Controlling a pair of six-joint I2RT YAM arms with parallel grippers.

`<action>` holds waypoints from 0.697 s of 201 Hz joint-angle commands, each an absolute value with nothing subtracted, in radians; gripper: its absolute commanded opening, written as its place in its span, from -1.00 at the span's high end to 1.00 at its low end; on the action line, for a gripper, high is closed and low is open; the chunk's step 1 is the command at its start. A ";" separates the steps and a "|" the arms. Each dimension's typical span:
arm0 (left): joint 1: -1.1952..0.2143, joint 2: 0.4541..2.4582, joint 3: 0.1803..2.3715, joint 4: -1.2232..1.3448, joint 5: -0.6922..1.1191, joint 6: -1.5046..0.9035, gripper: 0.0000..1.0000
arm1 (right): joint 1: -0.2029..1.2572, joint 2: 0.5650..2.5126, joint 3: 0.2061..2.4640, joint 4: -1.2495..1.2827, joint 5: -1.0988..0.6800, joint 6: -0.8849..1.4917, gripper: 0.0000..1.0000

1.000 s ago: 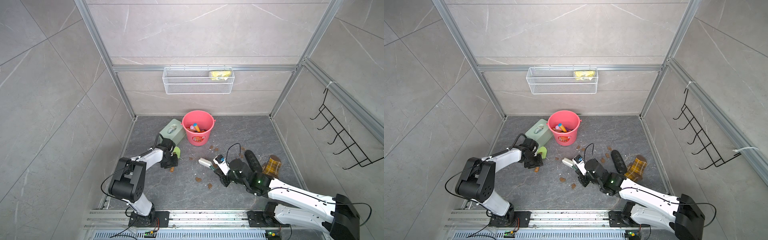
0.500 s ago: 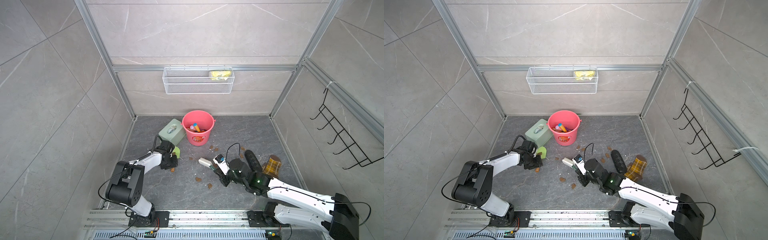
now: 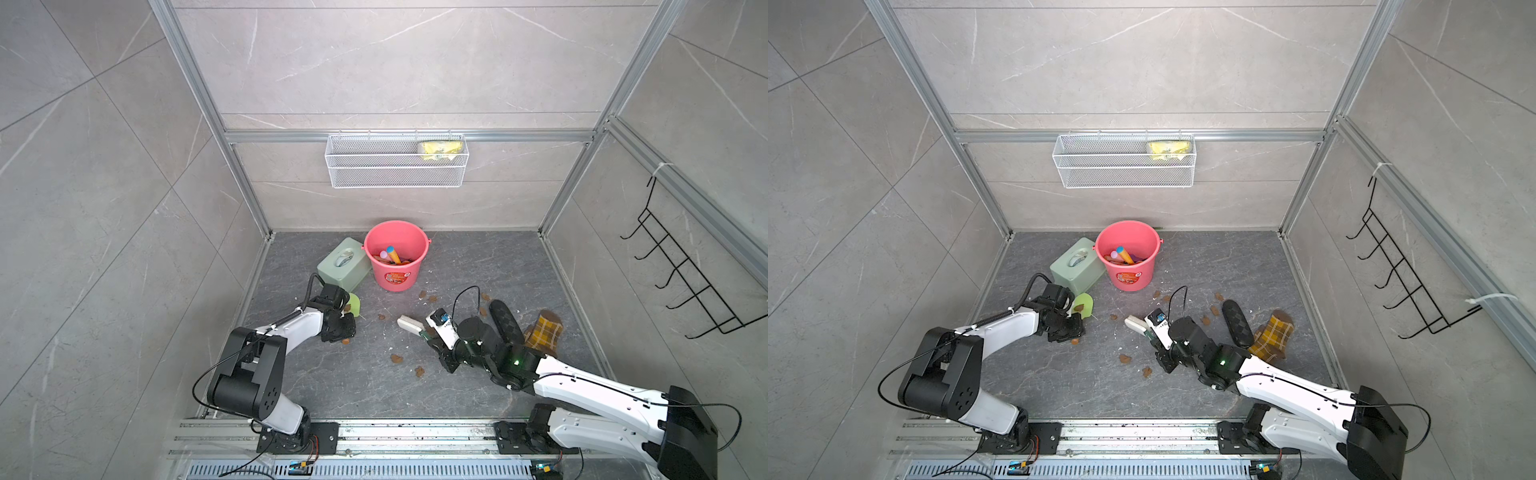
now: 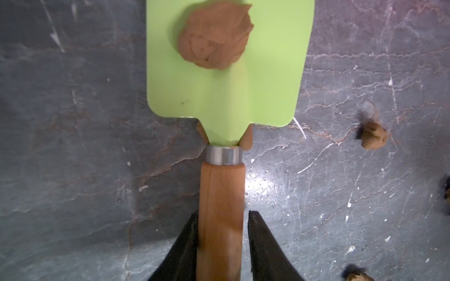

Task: Brush the soil off the hand trowel and place it into the bucket
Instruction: Pick up the hand trowel from the center of the board.

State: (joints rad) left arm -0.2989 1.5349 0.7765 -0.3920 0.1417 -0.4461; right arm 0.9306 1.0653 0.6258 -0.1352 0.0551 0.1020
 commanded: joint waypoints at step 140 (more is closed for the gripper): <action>-0.365 1.347 0.854 -0.633 0.418 -0.454 1.00 | 0.910 1.019 0.630 -0.156 0.104 0.028 1.00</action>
State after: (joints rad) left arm -0.3290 1.4216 0.7818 -0.5289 0.2405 -0.4458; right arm 0.9173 1.0477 0.6250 -0.1413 0.0734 0.0834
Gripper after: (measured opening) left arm 0.262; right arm 0.126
